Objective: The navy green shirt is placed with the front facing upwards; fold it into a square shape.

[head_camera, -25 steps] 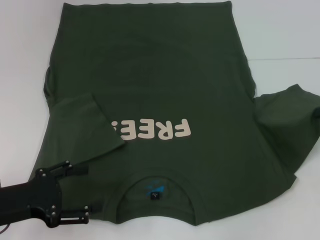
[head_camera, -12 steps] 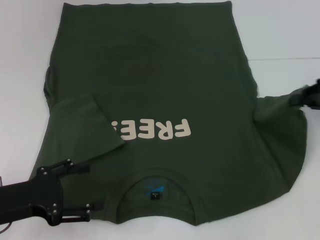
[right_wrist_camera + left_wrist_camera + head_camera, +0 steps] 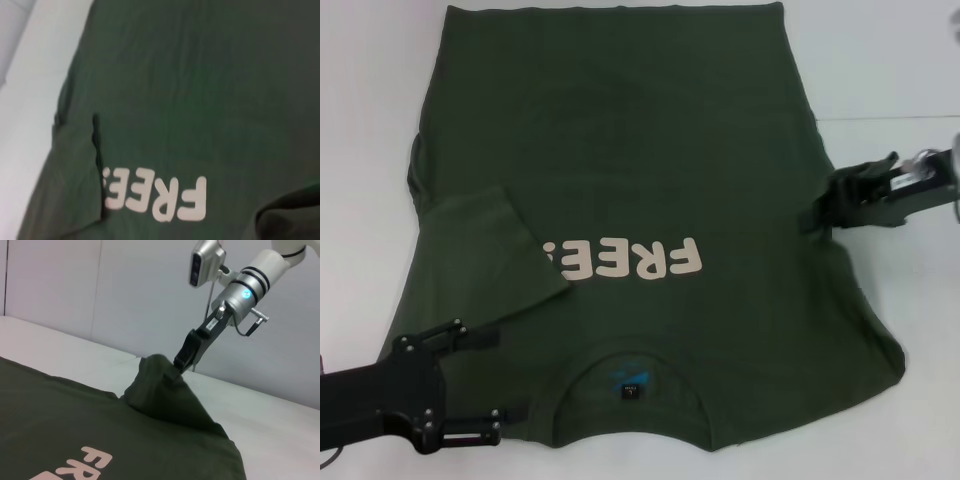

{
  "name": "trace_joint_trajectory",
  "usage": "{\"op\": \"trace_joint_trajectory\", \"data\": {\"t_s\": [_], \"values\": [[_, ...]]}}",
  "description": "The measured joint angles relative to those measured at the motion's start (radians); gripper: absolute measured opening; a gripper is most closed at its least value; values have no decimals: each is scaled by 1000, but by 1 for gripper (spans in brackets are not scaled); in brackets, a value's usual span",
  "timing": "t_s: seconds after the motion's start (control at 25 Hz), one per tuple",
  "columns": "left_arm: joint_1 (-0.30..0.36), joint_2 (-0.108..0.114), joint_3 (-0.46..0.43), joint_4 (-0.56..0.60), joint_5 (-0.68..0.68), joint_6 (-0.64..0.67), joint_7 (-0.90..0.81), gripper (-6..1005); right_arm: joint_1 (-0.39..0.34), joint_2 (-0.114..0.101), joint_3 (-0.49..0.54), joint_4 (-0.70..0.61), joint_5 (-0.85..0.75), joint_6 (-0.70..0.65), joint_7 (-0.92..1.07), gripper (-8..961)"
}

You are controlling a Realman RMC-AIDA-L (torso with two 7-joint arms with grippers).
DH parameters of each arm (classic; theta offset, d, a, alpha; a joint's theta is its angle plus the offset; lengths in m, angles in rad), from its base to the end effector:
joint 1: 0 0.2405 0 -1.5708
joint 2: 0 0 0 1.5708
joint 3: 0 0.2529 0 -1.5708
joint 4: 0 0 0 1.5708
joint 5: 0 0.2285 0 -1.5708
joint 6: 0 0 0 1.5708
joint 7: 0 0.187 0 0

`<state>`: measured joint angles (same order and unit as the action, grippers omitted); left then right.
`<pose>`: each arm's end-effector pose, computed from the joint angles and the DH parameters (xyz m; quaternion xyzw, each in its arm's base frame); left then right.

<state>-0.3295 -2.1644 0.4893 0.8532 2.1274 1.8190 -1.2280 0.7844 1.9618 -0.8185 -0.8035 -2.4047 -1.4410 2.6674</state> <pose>-0.2904 0.2799 -0.0139 -0.9374 -0.1880 -0.2569 0.1416 0.2316 0.4407 0.0102 -0.7801 0.6047 0.0581 0.1493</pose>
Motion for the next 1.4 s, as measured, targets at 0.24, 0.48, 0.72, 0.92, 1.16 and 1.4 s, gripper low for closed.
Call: {"op": "trace_joint_trajectory", "data": {"t_s": [0.24,0.48,0.72,0.92,1.16,1.4], "values": [[3,0,0,0,2,0,-1,955,32,19,-53,40,-18,40,-3,41],[3,0,0,-2,1,-3,-9,954,52,31,-97,50,-20,62,-6,41],[2,0,1,-10,4,-7,-10,954,67,42,-127,69,-21,88,-9,42],[-3,0,0,-18,9,-10,-10,953,71,44,-130,101,-18,125,-25,68],[-3,0,0,-29,5,-18,-10,952,58,39,-122,104,16,121,-73,266],[-9,7,-13,-22,-22,1,-125,952,24,17,0,94,84,17,-189,494]]}}
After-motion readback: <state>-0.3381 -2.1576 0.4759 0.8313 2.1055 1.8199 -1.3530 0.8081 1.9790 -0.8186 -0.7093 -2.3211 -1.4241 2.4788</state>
